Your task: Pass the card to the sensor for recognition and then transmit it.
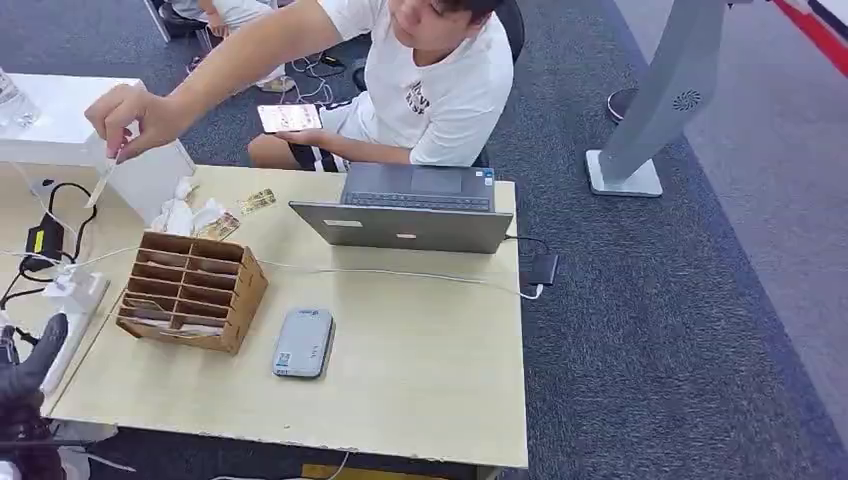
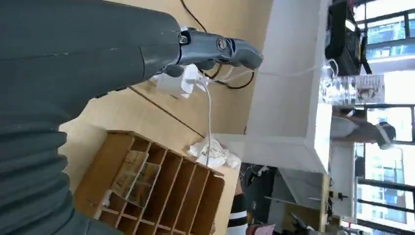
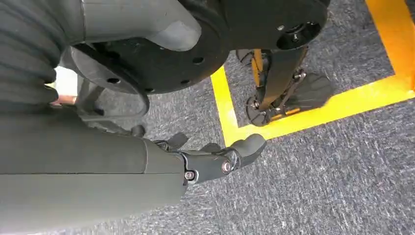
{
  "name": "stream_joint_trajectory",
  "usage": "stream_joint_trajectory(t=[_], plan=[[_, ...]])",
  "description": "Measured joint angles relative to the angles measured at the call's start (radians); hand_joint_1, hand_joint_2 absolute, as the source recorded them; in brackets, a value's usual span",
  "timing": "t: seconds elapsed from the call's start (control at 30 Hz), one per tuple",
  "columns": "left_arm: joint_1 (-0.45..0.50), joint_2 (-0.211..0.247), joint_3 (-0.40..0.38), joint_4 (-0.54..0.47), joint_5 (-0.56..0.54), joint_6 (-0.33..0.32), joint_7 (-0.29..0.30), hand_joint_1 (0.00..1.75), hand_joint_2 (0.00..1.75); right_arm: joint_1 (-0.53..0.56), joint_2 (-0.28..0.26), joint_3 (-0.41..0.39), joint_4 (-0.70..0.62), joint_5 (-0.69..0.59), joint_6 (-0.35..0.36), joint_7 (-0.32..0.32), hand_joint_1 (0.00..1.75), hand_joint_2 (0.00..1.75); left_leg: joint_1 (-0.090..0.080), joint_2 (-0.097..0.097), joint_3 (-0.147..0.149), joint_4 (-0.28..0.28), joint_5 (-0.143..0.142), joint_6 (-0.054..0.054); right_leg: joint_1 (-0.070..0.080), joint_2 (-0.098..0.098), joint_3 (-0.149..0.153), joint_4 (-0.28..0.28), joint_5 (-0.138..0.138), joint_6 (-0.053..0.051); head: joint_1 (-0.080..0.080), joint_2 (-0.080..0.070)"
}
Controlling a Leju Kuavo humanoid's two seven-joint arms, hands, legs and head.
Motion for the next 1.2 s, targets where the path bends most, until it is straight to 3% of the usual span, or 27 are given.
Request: stream_joint_trajectory(t=[0.9, 1.2], plan=[[-0.216, 0.214, -0.639, 0.105, -0.664, 0.345, 0.054, 0.0, 1.75, -0.035, 0.0, 0.165, 0.014, 0.09, -0.021, 0.074, 0.0, 1.75, 0.0, 0.002, 0.0, 0.0, 0.001, -0.001, 0.0, 0.002, -0.001, 0.0, 0.002, 0.0, 0.0, 0.0], [-0.215, 0.315, -0.837, 0.095, -0.859, 0.435, 0.08, 0.0, 1.75, -0.042, -0.003, 0.245, 0.025, 0.143, -0.043, 0.128, 0.0, 1.75, 0.0, 0.001, -0.001, 0.0, 0.001, -0.001, 0.0, 0.002, -0.001, 0.001, 0.002, 0.0, 0.0, 0.0]])
